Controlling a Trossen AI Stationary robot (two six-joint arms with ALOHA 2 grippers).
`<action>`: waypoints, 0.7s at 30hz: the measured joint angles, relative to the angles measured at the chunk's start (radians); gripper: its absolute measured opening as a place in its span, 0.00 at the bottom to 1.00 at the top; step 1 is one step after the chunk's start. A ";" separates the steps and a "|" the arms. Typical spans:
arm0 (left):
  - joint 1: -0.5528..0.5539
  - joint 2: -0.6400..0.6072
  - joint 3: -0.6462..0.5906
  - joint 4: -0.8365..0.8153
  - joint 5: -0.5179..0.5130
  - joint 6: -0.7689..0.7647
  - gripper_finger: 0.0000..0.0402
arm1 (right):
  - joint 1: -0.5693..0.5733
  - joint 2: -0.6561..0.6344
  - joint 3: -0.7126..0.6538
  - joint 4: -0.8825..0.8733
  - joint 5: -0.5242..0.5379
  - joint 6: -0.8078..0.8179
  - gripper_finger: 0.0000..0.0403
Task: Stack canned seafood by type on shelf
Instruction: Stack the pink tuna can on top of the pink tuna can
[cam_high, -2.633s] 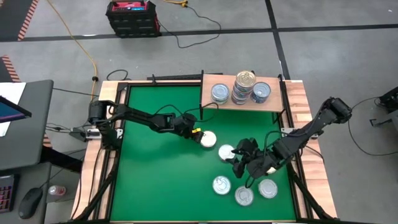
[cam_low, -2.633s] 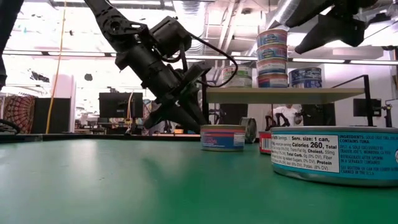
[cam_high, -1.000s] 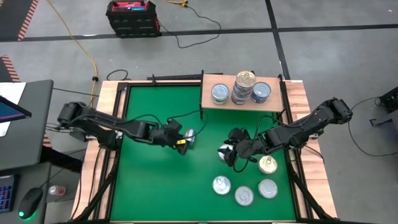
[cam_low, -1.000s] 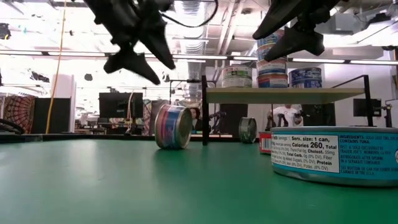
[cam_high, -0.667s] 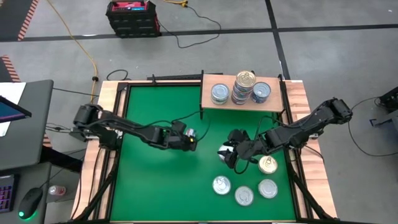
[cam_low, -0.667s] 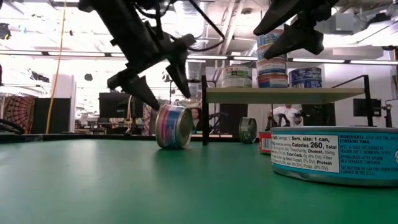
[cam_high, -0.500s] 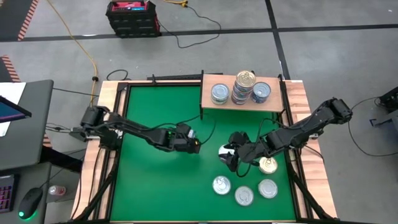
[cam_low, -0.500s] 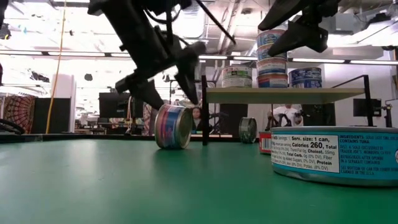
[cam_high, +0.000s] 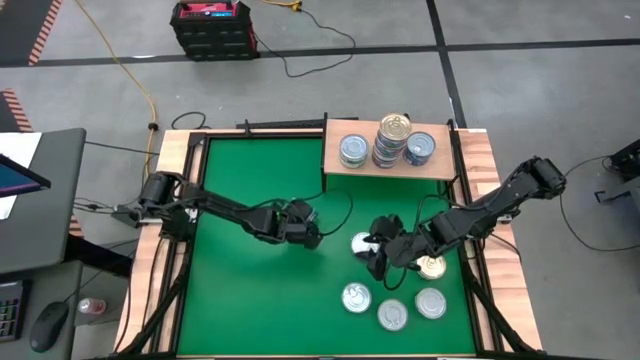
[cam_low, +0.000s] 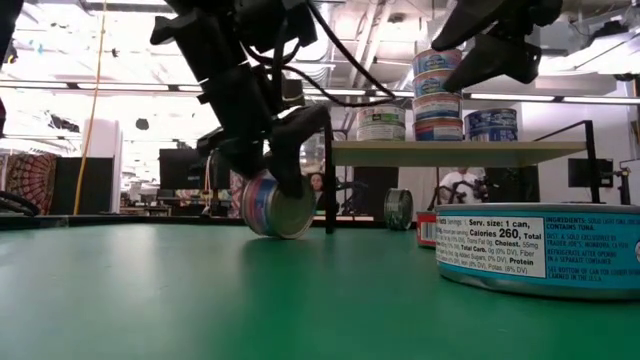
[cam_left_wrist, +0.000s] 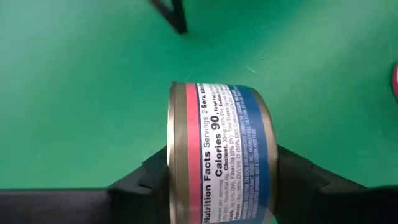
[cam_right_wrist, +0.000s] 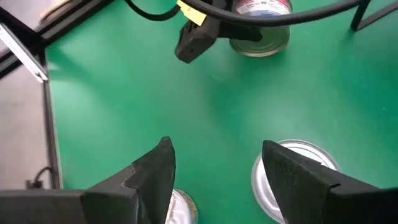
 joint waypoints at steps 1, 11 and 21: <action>0.001 -0.003 0.000 0.008 0.009 0.052 0.44 | 0.000 -0.005 0.000 -0.009 -0.002 -0.007 0.66; -0.038 -0.195 -0.001 0.223 0.206 0.678 0.44 | 0.037 -0.111 0.000 -0.107 -0.046 -0.242 0.66; 0.070 -0.219 0.303 0.229 0.170 1.127 0.46 | 0.075 -0.255 0.002 -0.301 -0.045 -0.006 0.66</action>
